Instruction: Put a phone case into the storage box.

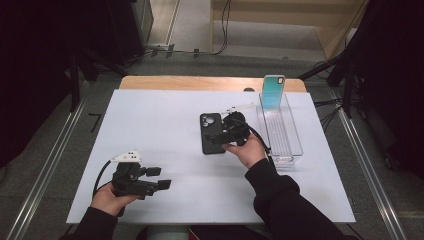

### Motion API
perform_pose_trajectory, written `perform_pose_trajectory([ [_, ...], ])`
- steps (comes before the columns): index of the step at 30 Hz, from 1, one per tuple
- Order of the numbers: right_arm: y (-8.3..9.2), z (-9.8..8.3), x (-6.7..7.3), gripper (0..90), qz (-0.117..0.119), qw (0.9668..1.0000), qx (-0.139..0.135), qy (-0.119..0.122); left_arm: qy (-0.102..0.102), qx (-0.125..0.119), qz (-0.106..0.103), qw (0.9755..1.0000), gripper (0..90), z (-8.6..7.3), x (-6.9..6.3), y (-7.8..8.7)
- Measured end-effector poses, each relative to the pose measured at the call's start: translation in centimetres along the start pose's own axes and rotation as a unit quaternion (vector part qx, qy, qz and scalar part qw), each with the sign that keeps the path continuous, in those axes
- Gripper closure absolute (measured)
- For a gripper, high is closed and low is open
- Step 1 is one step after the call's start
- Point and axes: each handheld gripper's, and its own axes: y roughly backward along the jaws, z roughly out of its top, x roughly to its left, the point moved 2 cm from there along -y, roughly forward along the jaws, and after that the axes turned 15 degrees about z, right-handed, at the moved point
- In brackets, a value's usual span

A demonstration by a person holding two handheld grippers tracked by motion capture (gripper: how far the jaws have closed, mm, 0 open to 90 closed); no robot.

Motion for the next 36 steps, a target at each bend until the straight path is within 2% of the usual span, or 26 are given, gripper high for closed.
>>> perform_pose_trajectory([
  [3,-0.6,0.4,-0.4,14.0,-0.016,0.9997,-0.010,-0.016,0.001,0.000,-0.001,1.0000,29.0,0.0,0.0,0.0],
  [5,-1.0,0.7,-0.6,14.0,-0.014,0.9994,-0.017,-0.027,0.000,-0.001,0.000,1.0000,29.0,0.0,0.0,0.0],
  [7,-1.4,0.9,-0.7,14.2,-0.021,0.9993,-0.018,-0.025,0.001,-0.002,0.000,1.0000,29.0,0.0,0.0,0.0],
  [9,-1.9,0.9,-0.6,25.3,-0.017,0.9996,-0.014,-0.016,0.001,-0.002,0.000,1.0000,29.0,0.0,0.0,0.1],
  [14,-3.0,0.8,-0.3,50.8,0.002,0.9999,-0.006,-0.015,0.001,-0.002,0.000,1.0000,29.0,0.0,0.1,0.1],
  [15,-3.3,0.8,-0.3,56.0,0.008,0.9998,-0.001,-0.018,0.000,-0.003,-0.001,1.0000,29.0,0.0,0.1,0.1],
  [17,-3.9,0.7,-0.2,59.0,0.014,0.9996,0.011,-0.024,0.000,-0.003,-0.001,1.0000,29.0,0.0,0.1,0.1],
  [22,-4.8,0.4,-0.4,87.1,0.029,0.9988,0.029,-0.027,0.000,-0.004,0.000,1.0000,29.0,0.0,0.1,0.1],
  [25,-5.0,0.3,-0.5,87.6,0.041,0.9983,0.030,-0.030,0.000,-0.004,0.000,1.0000,29.0,0.0,0.1,0.1],
  [29,-5.7,-0.2,-0.2,87.6,0.046,0.9973,0.047,-0.032,0.000,-0.003,0.001,1.0000,29.0,0.0,0.0,0.1],
  [36,-6.5,-1.4,-0.4,87.7,0.031,0.9963,0.072,-0.035,0.000,-0.004,0.000,1.0000,29.0,0.0,0.0,0.1],
])
